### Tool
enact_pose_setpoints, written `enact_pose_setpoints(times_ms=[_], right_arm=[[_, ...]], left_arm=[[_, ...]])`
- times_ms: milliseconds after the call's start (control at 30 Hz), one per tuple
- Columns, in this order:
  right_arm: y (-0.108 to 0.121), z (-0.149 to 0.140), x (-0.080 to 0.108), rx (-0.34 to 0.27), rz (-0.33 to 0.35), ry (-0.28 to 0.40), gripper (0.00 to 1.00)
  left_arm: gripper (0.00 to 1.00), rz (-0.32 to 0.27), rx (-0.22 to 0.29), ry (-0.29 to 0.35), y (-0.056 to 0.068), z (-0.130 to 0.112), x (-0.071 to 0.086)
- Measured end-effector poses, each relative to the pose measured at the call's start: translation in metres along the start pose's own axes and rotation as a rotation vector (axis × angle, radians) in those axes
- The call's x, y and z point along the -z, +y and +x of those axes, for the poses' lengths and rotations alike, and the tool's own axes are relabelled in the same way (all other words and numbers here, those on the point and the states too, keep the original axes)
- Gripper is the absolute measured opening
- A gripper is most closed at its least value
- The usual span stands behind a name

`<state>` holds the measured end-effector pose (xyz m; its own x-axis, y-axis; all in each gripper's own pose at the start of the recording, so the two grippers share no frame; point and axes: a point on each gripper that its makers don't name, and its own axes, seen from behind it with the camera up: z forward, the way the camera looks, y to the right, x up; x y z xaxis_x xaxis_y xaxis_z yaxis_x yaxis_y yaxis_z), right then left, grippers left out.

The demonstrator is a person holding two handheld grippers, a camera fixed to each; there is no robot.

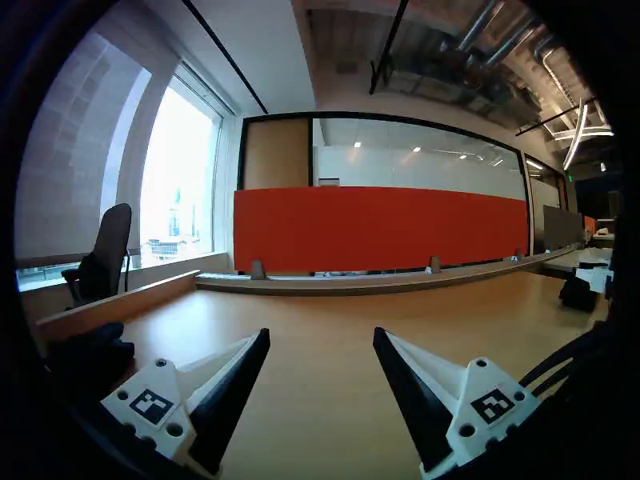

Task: Fold towel

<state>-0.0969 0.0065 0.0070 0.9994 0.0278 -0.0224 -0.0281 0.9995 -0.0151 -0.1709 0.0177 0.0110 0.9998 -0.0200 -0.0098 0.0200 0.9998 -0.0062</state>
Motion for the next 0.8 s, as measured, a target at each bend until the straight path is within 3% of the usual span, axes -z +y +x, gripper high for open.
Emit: enact_pose_setpoints(times_ms=[800], right_arm=[[-0.0003, -0.0001, 0.0, 0.0, 0.0, 0.0, 1.0]], left_arm=[[0.96, 0.0, 0.0, -0.002, -0.001, 0.005, 0.0022]])
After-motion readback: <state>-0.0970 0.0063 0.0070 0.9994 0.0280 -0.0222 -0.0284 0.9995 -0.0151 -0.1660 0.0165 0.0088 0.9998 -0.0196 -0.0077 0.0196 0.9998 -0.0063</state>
